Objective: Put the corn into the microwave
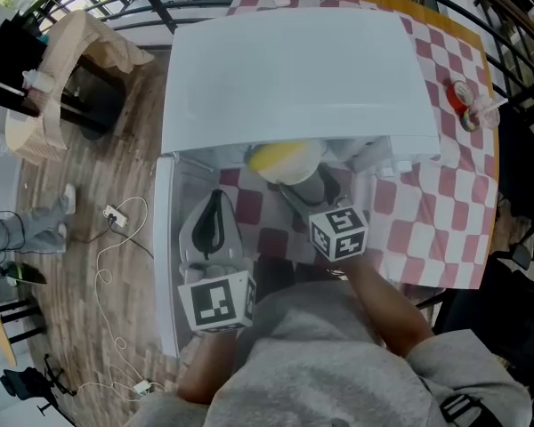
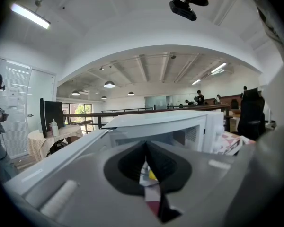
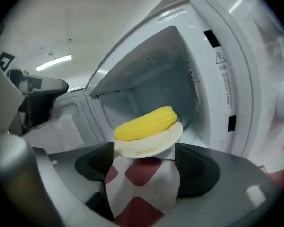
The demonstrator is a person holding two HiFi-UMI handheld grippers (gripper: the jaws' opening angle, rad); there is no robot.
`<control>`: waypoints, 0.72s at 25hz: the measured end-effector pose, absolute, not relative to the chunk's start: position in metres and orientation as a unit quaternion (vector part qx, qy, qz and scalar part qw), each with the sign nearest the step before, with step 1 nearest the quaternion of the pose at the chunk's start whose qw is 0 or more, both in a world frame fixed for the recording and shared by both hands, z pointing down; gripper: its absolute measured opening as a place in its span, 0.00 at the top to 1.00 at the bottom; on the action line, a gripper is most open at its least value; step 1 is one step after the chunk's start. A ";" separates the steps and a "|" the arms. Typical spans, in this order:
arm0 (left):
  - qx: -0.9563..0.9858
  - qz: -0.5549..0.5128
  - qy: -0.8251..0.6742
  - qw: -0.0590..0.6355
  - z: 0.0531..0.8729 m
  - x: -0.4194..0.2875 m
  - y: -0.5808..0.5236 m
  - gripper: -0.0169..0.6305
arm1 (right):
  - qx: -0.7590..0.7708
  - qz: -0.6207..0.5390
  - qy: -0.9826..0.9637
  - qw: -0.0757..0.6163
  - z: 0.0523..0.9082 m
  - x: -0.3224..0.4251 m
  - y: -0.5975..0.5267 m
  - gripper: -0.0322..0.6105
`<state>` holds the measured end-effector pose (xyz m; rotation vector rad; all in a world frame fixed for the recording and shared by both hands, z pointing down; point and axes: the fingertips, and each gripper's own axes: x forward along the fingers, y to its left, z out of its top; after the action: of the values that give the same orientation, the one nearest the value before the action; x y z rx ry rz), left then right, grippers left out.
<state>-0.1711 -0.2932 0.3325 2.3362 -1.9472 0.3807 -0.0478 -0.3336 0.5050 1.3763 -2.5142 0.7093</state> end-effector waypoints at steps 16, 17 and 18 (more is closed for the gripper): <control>0.751 0.125 -0.647 0.041 0.334 -0.185 -0.286 0.96 | 0.515 0.133 -0.827 0.181 0.510 -0.053 -0.349 0.34; 0.751 0.126 -0.647 0.041 0.334 -0.186 -0.286 0.96 | 0.517 0.134 -0.826 0.182 0.510 -0.054 -0.353 0.34; 0.750 0.126 -0.648 0.042 0.334 -0.186 -0.286 0.96 | 0.520 0.134 -0.824 0.184 0.511 -0.055 -0.357 0.35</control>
<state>-0.1863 -0.2860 0.3342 2.2966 -1.9823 0.3853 -0.0548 -0.3571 0.5109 1.4652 -2.3222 0.3790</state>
